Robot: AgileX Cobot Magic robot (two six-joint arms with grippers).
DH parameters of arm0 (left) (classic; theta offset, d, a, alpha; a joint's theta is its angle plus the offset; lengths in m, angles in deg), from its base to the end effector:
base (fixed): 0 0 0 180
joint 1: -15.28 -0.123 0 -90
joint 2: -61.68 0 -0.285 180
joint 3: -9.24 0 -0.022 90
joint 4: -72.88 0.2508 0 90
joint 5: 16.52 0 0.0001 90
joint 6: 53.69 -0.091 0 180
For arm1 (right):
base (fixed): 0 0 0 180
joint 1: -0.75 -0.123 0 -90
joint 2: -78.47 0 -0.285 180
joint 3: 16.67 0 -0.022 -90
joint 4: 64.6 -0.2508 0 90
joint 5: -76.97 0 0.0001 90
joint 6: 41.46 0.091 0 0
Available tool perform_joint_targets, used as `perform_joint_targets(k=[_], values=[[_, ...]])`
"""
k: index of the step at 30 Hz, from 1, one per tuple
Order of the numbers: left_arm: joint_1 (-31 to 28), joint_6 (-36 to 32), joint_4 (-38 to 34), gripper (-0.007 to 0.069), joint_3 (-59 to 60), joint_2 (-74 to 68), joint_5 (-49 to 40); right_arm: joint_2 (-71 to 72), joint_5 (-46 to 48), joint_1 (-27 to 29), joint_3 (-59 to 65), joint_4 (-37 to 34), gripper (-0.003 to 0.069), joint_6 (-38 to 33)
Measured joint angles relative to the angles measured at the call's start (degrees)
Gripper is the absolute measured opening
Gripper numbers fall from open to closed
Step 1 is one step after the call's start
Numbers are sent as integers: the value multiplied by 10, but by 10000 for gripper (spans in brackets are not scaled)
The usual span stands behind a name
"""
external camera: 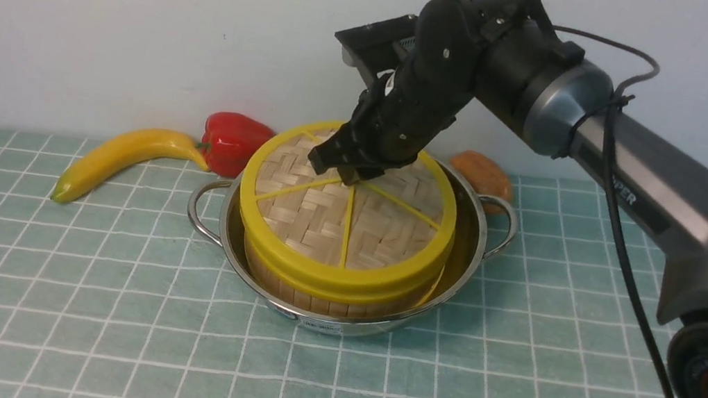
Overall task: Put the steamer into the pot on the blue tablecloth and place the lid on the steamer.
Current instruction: 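Place the bamboo steamer lid onto the steamer basket in the pot with the right gripper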
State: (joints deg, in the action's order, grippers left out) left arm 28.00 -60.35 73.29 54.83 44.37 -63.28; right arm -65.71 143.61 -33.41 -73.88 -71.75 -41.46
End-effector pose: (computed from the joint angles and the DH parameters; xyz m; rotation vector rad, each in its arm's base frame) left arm 0.0263 -0.0054 0.3109 0.3234 1.8869 -0.0630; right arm 0.4250 0.3010 0.2441 -0.7685 2.6058 0.3511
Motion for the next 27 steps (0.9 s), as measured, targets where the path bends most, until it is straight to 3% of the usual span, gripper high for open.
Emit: perform_joint_targets(k=[9,27], values=[[0,0,0,22,0,0,0,-3,4,0,0,29,147,9],[0,0,0,22,0,0,0,-9,0,0,-1,13,147,10]])
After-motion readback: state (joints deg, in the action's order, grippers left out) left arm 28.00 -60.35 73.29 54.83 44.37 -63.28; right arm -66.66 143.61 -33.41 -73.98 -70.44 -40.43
